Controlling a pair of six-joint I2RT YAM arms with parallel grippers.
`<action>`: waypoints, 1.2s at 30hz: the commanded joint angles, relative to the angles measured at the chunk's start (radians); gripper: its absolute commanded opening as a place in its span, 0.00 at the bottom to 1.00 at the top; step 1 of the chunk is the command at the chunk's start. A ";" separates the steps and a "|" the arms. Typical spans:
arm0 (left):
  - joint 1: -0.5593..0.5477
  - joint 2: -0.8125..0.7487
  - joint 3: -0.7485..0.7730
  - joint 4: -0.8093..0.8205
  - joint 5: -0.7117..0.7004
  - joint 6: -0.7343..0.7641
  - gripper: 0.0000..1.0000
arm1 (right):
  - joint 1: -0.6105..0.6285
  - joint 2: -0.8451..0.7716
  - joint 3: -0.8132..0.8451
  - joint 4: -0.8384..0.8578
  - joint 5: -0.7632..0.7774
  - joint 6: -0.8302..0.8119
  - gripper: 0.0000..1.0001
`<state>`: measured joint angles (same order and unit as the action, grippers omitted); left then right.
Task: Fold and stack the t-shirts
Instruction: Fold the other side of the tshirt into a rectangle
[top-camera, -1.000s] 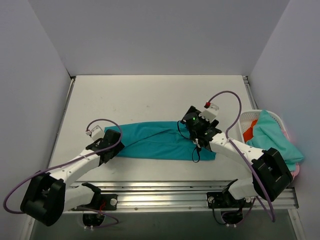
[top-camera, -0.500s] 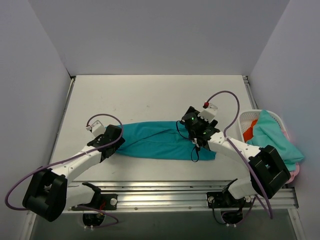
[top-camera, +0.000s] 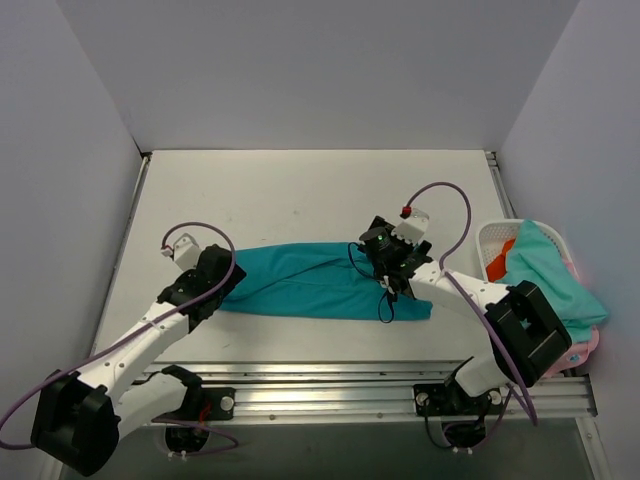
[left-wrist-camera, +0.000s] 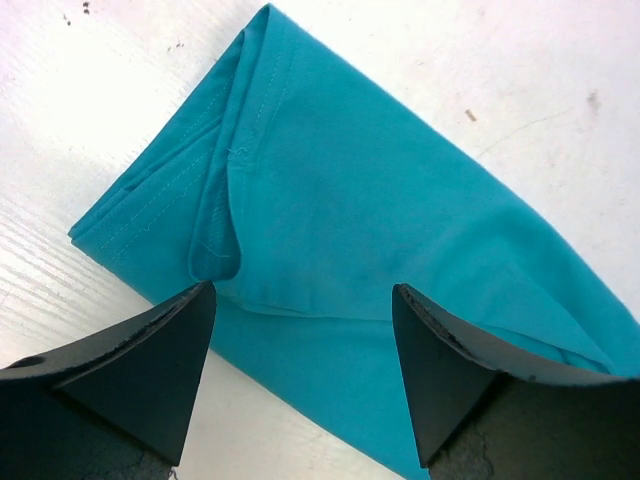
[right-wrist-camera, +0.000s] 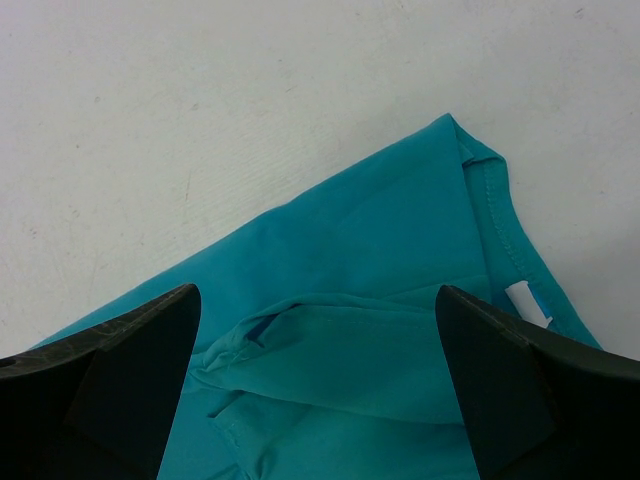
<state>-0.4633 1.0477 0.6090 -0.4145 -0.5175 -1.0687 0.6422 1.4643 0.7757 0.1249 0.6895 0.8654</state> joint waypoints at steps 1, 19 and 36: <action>0.002 -0.060 0.046 -0.030 -0.004 0.021 0.80 | 0.002 0.005 0.027 0.013 0.022 -0.008 1.00; 0.034 0.227 -0.020 0.214 0.079 0.024 0.75 | -0.013 -0.012 0.017 0.005 0.030 -0.012 1.00; 0.043 0.226 -0.043 0.224 0.128 0.042 0.39 | -0.035 -0.030 -0.007 0.005 0.033 -0.008 1.00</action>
<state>-0.4278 1.2812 0.5724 -0.2192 -0.4133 -1.0370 0.6147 1.4677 0.7757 0.1326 0.6891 0.8612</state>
